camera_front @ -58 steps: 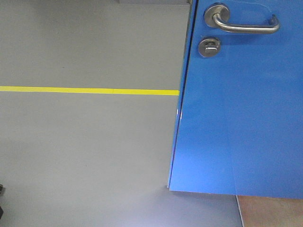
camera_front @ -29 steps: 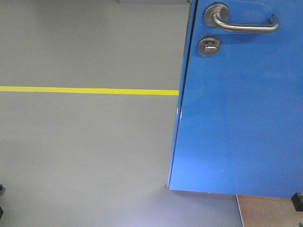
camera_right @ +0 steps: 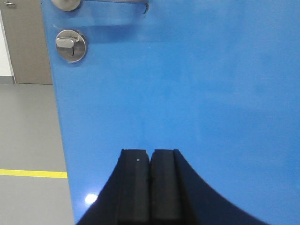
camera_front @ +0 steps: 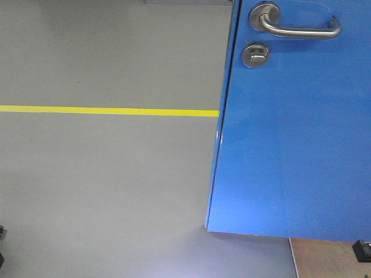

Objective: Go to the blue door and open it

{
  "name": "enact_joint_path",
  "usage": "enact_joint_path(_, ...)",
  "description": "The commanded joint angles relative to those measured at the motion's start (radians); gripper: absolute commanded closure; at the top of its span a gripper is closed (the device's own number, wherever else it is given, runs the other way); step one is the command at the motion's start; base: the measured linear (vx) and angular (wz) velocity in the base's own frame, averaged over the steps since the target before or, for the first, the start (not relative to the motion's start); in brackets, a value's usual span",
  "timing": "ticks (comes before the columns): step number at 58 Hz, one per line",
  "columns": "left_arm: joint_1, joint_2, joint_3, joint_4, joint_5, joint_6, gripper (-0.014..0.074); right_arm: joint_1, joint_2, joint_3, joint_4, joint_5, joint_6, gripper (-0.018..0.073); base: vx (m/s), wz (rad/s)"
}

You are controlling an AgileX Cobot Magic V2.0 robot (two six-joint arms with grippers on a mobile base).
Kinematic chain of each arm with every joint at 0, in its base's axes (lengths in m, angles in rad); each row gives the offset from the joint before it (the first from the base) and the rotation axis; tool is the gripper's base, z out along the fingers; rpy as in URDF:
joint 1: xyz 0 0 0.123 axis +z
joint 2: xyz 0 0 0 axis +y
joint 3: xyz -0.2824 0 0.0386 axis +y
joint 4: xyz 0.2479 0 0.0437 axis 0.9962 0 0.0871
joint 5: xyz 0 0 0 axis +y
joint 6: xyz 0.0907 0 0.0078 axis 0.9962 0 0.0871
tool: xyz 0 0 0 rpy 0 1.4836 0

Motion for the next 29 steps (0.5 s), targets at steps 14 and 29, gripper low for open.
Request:
enact_joint_path(14,-0.007,-0.012,-0.026,-0.002,-0.085,-0.007,0.0524,-0.007,-0.014,0.002,-0.004,-0.081,-0.002,0.0547,0.0,0.0)
enact_joint_path(29,-0.007,-0.012,-0.026,-0.002,-0.085,-0.007,0.0524,-0.007,-0.014,0.002,-0.004,-0.081,-0.002,0.0547,0.0,0.0)
